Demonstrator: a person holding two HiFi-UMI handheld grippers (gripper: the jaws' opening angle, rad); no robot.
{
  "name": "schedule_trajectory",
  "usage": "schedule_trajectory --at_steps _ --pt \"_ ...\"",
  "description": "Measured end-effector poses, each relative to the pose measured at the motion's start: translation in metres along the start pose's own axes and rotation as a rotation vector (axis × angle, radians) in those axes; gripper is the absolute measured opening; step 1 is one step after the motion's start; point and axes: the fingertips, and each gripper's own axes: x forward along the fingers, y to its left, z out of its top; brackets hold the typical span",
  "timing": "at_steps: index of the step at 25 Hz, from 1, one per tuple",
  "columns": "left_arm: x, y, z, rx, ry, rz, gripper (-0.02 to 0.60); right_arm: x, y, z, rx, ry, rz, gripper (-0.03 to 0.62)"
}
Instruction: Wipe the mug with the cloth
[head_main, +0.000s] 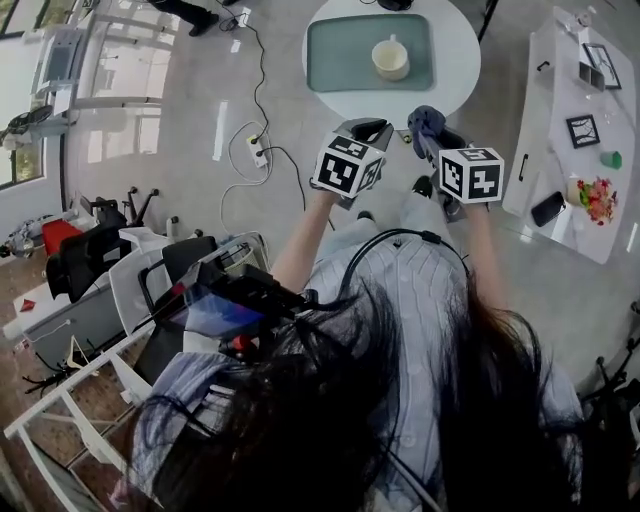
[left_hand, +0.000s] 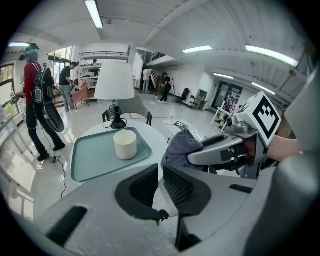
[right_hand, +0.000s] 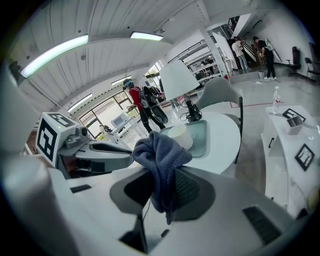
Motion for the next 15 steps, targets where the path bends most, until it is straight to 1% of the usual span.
schedule_trajectory --at_steps 3,7,15 --pt "-0.004 -0.004 -0.016 0.009 0.023 -0.015 0.044 -0.005 0.010 -0.013 0.027 -0.016 -0.006 0.098" --pt "-0.022 -0.008 -0.046 0.037 0.046 -0.043 0.044 -0.011 0.037 -0.033 0.068 -0.052 -0.014 0.098" --pt "-0.074 -0.010 -0.096 0.032 0.008 -0.083 0.044 -0.021 0.103 -0.078 0.052 -0.056 -0.079 0.098"
